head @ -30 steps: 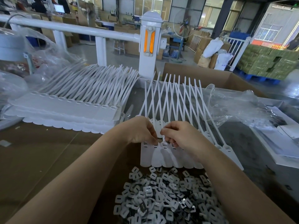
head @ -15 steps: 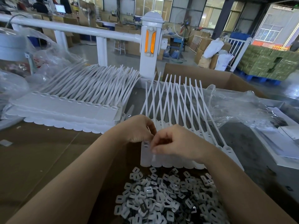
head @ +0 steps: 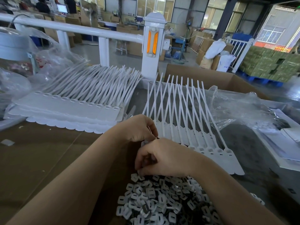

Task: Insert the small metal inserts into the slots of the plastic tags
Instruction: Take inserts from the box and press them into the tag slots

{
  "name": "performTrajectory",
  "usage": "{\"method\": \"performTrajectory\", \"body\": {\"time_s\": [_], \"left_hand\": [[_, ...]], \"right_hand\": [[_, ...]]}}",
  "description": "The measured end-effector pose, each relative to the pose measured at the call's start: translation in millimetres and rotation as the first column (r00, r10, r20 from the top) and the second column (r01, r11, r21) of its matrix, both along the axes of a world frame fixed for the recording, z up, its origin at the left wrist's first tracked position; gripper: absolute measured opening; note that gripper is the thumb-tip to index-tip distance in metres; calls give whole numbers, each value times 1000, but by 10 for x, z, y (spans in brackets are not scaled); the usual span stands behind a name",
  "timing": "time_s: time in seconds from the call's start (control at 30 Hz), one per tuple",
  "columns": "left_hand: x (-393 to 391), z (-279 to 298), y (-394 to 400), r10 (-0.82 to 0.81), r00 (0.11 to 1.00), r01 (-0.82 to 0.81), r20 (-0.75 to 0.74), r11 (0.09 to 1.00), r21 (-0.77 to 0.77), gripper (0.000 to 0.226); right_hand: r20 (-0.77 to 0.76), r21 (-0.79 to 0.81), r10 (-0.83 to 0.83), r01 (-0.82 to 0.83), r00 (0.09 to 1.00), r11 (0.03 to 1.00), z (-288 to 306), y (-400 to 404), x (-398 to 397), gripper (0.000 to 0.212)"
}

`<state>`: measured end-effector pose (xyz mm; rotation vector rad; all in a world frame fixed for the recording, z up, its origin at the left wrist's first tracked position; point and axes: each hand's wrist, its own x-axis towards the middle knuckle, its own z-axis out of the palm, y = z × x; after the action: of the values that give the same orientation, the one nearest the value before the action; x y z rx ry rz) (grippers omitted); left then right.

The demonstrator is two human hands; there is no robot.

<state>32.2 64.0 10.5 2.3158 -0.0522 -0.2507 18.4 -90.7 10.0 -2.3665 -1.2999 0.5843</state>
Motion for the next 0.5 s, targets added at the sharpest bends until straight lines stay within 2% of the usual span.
{"method": "performTrajectory", "body": {"time_s": [0.13,0.23,0.37,0.5], "left_hand": [[0,13,-2,-1,1000,1,-11,1000,2,11],[-11,8,14,22,1000,-22,-7,999,-26,15],[9,19,29,24,1000,-23,13,997,-78,4],[33,17,43,14,999,-20,-41,987,-160,6]], "right_hand": [[-20,20,-4,5,1000,1000,8,-8,0,9],[-93,185,-135,151,986,971,48,-60,55,7],[-155,355,-431,457,889,816,50,-169,197,12],[-243,352,-597,644,764,679,-23,-243,290,15]]}}
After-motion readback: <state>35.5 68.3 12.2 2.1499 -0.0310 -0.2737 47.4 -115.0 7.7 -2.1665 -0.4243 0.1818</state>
